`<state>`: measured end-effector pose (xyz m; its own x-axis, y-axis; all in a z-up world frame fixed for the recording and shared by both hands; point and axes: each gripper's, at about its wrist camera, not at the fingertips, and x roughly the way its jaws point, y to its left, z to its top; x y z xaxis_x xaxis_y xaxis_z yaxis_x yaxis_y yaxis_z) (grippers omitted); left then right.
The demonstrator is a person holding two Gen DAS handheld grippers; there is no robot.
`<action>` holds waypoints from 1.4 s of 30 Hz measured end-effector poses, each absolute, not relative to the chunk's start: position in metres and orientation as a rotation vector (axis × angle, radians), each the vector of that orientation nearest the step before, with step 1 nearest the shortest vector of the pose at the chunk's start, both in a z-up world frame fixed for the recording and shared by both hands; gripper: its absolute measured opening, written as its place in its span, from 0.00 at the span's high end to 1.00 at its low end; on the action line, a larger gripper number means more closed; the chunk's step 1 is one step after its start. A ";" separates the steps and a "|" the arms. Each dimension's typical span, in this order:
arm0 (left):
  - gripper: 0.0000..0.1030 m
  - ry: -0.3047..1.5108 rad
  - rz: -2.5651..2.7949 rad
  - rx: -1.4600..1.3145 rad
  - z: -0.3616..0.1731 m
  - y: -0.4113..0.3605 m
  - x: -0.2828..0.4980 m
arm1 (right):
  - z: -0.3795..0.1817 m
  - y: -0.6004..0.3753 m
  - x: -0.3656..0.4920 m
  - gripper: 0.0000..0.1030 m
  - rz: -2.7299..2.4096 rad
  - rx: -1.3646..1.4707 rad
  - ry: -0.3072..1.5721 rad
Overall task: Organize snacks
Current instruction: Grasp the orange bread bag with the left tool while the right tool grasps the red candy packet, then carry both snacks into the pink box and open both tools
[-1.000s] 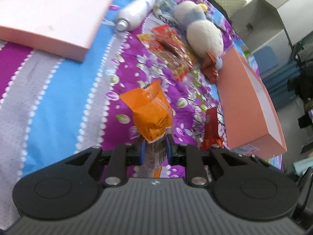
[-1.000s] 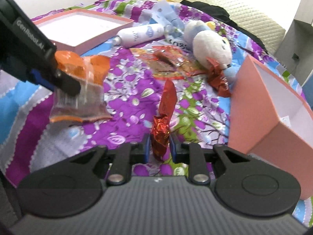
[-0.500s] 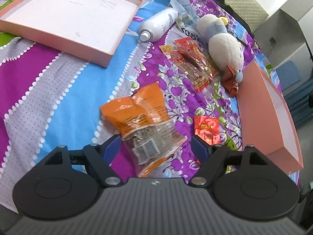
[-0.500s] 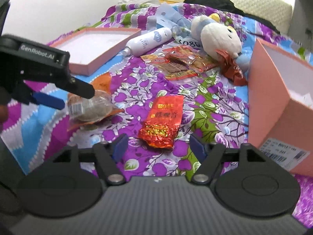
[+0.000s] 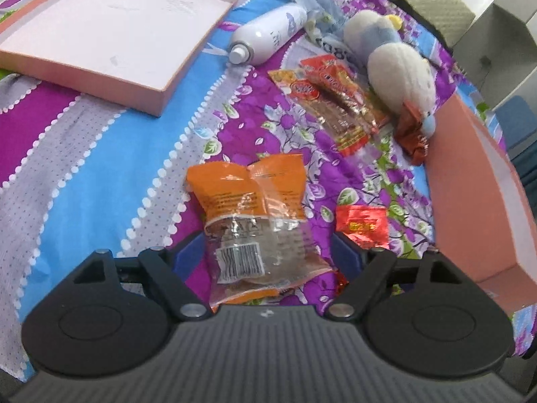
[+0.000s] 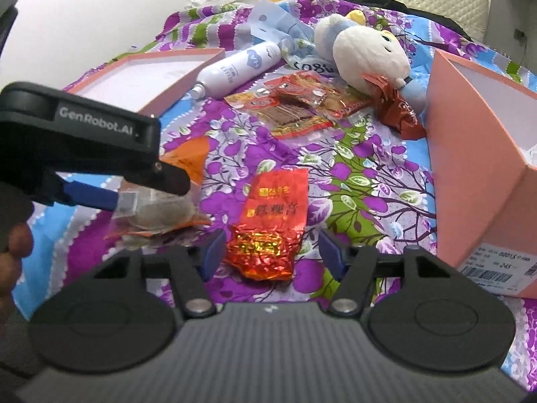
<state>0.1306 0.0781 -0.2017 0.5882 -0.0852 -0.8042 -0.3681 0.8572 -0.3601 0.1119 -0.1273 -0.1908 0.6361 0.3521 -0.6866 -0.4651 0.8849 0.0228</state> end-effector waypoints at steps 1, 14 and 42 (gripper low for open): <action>0.18 0.940 0.177 -0.527 -0.203 0.078 0.133 | -0.192 -0.127 0.113 0.43 0.465 -0.160 0.747; 0.27 0.926 0.182 -0.345 -0.215 0.062 0.155 | -0.201 -0.108 0.121 0.56 0.511 -0.179 0.772; 0.46 0.823 -0.021 -0.290 -0.110 0.022 0.080 | -0.103 -0.174 0.057 0.77 0.294 -0.069 0.637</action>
<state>0.0798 0.0216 -0.1102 0.6823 -0.1302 -0.7194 -0.0939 0.9603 -0.2629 0.0575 -0.1740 -0.1034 0.7643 0.2488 -0.5949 -0.2909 0.9564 0.0263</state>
